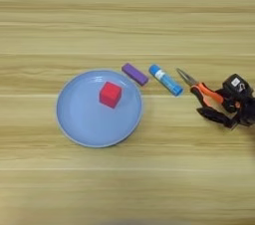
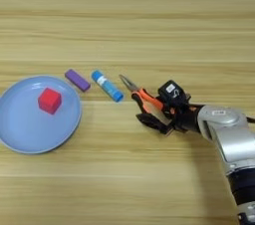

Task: Move the objects on the table

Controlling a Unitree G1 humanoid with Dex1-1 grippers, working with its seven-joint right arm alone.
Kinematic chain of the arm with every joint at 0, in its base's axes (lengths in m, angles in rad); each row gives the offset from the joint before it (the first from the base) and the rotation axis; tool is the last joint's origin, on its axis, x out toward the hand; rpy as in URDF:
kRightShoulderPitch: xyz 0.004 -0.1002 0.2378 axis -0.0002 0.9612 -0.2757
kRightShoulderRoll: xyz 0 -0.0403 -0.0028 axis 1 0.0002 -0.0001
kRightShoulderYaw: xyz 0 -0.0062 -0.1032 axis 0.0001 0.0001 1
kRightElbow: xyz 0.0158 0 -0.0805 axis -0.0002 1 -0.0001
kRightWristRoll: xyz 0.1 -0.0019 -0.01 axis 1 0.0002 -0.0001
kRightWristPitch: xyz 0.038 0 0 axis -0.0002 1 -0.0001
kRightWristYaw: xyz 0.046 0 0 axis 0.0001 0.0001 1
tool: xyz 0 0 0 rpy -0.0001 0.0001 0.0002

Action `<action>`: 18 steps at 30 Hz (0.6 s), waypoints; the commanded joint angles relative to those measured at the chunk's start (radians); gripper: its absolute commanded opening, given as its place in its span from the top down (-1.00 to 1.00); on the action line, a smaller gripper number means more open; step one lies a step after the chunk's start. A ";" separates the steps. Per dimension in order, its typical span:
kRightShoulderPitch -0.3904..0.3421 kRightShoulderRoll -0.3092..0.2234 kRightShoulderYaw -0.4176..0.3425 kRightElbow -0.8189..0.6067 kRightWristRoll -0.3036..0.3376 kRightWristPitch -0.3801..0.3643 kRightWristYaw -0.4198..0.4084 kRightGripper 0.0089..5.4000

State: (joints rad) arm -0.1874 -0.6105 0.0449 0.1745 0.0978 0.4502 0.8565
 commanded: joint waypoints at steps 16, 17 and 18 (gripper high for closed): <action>-0.032 0.050 -0.017 -0.053 -0.003 -0.083 -0.080 -0.98; -0.036 0.056 -0.022 -0.054 -0.001 -0.093 -0.086 -0.98; -0.040 0.062 -0.026 -0.054 0.000 -0.102 -0.092 -0.98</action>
State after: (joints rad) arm -0.1783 -0.5400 0.0472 0.1549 0.1006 0.4009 0.8049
